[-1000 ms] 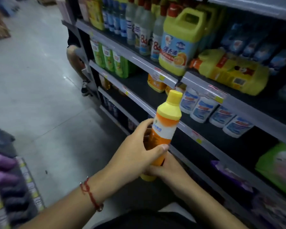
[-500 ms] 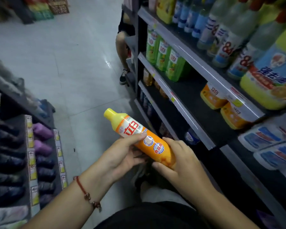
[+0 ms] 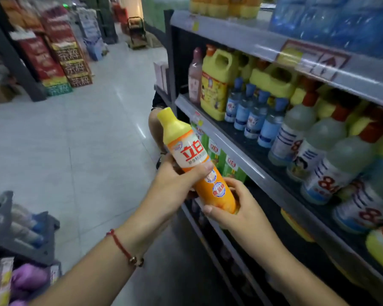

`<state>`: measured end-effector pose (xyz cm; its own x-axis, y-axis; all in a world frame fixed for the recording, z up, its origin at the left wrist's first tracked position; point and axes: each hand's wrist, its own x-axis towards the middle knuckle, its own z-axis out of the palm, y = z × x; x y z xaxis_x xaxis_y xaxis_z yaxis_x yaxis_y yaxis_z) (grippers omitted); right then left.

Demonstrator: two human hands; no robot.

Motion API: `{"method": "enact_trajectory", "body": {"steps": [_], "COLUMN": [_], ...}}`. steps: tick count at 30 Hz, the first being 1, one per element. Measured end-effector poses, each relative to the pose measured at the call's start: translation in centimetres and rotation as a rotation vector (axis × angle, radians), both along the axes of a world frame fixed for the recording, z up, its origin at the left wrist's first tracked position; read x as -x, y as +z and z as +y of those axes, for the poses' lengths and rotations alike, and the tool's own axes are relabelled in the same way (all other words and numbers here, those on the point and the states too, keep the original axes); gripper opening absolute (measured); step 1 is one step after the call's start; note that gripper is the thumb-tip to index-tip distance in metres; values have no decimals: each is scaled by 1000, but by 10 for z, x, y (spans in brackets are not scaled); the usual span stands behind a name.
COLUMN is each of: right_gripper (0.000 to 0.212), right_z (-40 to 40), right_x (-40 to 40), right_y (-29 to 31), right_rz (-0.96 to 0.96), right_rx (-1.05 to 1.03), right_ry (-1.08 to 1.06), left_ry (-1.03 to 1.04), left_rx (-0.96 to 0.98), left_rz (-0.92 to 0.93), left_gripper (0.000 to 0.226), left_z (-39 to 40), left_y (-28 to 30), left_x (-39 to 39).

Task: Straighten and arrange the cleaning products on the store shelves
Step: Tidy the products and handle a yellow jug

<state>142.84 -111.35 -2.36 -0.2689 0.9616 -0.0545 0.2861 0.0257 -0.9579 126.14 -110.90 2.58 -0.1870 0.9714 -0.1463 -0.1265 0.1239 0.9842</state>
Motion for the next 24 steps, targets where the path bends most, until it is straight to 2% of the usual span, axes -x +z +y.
{"method": "enact_trajectory", "body": {"steps": [2,7,13,17,22,24], "right_gripper": [62,46,49,46,51,53], "right_z": [31,97,165,204,254,275], "right_x": [6,17,45,71,96,100], "right_y": [27,75,122,155,213,231], "right_rz": [26,117,173,155,143,158], "right_rx": [-24,-144,-265,-373,-553,-618], "right_ry": [5,-55,-188,-308,-438,-472], "left_ry": [-25,-122,-278,-396,-542,-572], "left_rx": [-74,-213,-377,-485,-813,-963], "left_rz": [-2,16,35,69,157,232], "left_gripper": [36,53,45,48,52,69], "left_z": [34,109,201,256,323,348], "left_y": [25,76,131,166,228,252], "left_x": [8,28,48,68,86,87]}}
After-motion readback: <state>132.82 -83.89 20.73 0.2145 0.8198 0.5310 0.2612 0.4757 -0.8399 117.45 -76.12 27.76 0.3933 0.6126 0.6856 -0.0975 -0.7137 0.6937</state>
